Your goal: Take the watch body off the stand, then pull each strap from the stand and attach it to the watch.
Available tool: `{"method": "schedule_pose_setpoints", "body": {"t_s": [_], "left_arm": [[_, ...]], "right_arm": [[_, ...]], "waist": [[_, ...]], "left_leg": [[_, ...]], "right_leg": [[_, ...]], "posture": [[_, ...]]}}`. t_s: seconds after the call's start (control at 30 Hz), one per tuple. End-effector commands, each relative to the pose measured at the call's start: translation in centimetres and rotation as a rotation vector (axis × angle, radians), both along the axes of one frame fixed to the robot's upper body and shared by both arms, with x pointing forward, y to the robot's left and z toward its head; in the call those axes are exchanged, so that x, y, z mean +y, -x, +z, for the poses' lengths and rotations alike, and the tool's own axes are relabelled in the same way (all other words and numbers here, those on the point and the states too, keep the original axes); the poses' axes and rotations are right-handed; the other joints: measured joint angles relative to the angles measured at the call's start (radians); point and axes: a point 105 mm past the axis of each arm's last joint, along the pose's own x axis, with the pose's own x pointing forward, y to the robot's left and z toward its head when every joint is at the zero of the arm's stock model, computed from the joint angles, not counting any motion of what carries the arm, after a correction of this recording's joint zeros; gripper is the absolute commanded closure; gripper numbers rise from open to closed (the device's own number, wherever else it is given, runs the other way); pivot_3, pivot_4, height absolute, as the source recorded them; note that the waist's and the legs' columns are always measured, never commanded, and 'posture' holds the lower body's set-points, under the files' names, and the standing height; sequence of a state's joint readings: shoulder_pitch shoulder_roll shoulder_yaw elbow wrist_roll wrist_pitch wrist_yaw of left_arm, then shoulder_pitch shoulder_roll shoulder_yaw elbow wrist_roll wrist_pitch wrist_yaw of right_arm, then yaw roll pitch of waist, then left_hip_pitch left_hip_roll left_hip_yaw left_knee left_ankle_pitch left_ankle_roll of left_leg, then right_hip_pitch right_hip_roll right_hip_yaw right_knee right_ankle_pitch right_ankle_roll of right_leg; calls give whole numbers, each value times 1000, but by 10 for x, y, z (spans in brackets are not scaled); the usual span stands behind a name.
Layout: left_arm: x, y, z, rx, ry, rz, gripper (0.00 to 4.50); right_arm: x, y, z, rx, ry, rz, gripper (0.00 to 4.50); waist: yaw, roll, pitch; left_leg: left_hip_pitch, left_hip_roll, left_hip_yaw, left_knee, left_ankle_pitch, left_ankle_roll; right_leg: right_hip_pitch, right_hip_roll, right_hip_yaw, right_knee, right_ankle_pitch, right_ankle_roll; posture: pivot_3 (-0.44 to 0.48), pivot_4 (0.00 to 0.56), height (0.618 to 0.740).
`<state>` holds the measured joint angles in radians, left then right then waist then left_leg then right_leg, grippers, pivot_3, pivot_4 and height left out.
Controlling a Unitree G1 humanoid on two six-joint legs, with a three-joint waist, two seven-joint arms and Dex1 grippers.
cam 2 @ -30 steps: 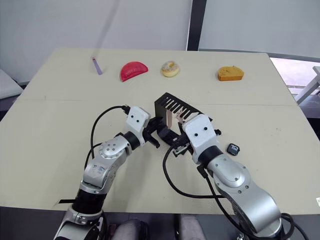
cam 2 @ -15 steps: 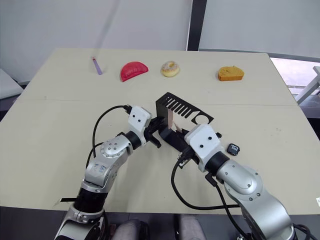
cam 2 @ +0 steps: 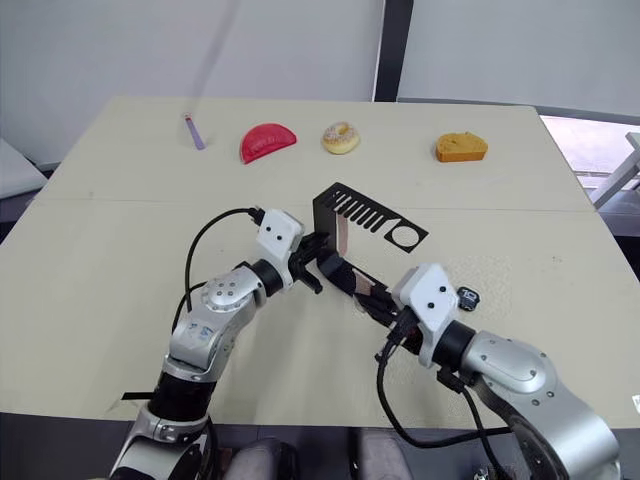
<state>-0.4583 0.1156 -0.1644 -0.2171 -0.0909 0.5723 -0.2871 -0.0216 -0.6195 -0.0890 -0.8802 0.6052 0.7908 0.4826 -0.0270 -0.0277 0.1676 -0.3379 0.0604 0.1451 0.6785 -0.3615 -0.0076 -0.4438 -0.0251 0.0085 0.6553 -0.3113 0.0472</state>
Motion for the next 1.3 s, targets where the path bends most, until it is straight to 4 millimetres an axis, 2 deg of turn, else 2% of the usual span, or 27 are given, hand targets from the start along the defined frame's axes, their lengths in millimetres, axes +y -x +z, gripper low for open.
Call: {"method": "schedule_pose_setpoints", "body": {"t_s": [0.03, 0.13, 0.17, 0.2, 0.23, 0.37, 0.53, 0.63, 0.67, 0.77, 0.83, 0.93, 1.3], "left_arm": [[2, 2, 12, -30, 25, -13, 2623], [14, 11, 11, -6, 21, -42, 1152], [18, 14, 9, 4, 19, -58, 834], [22, 19, 8, 16, 16, -79, 223], [26, 24, 7, 29, 14, -100, 66], [48, 64, 11, 79, 1, -341, 66], [67, 90, 26, 188, 117, -583, 66], [65, 99, 42, 274, 214, -735, 66], [64, 100, 45, 290, 235, -760, 66], [54, 103, 53, 313, 309, -846, 868], [44, 104, 50, 321, 287, -883, 1778], [32, 103, 46, 330, 287, -906, 1778], [14, 99, 44, 303, 299, -930, 1778]], "right_arm": [[-5, 2, 5, 8, -11, 36, 4500], [-9, 0, 7, 40, -31, 62, 4500], [-11, 0, 8, 47, -33, 73, 4500], [-11, -1, 8, 54, -33, 86, 4500], [-12, -1, 8, 59, -29, 99, 4500], [-10, 2, 9, 100, -26, 205, 4500], [-3, 7, 14, 175, -100, 320, 4500], [4, 12, 19, 236, -160, 407, 4500], [6, 13, 20, 247, -168, 424, 4500], [12, 14, 22, 269, -172, 471, 4500], [17, 12, 23, 278, -186, 478, 4500], [20, 9, 25, 295, -209, 483, 4500], [27, 10, 31, 317, -204, 517, 4500]], "waist": [[0, 0, 0], [-2, 0, 0], [-5, 0, 0], [-7, 0, 0], [-6, 0, 0], [-6, 0, 0], [0, 0, 0], [1, 0, 0], [1, 0, 0], [-1, 0, 0], [-5, 0, 0], [-4, 0, 0], [-3, 0, 0]], "left_leg": [[0, 0, 0, 0, 0, 0], [0, 0, 0, 0, 0, 0], [0, 0, 0, 0, 0, 0], [0, 0, 0, 0, 0, 0], [1, 1, 0, -1, 0, 0], [2, 1, 0, 0, 0, -1], [1, 1, 0, 1, 0, 0], [0, 1, -1, 1, -1, -1], [0, 1, -1, 1, -1, -1], [0, 1, -2, 1, -1, 0], [0, 1, -1, 1, -1, 0], [0, 1, -1, 1, -1, -1], [-1, 1, -1, 2, -1, -1]], "right_leg": [[0, 0, 0, 0, 0, 0], [0, 0, 0, 0, 0, 0], [0, 0, 0, 0, 0, 0], [0, 0, 0, 0, 0, 0], [0, 0, 0, 1, 0, 0], [0, 0, 0, 2, -1, -1], [0, 0, -1, 1, -1, -1], [0, 0, -1, 0, -1, -1], [0, 0, -2, 0, -1, -1], [1, 0, -2, 0, -1, -1], [0, 0, -1, 0, -1, -1], [0, 0, -1, 0, -1, -1], [0, 0, -1, 0, -1, -1]], "posture": [[0, 150, 737], [0, 150, 737], [0, 150, 737], [0, 150, 737], [0, 150, 737], [0, 150, 737], [0, 150, 737], [0, 150, 737], [0, 150, 737], [0, 150, 737], [0, 150, 737], [0, 150, 737], [0, 150, 737]]}}
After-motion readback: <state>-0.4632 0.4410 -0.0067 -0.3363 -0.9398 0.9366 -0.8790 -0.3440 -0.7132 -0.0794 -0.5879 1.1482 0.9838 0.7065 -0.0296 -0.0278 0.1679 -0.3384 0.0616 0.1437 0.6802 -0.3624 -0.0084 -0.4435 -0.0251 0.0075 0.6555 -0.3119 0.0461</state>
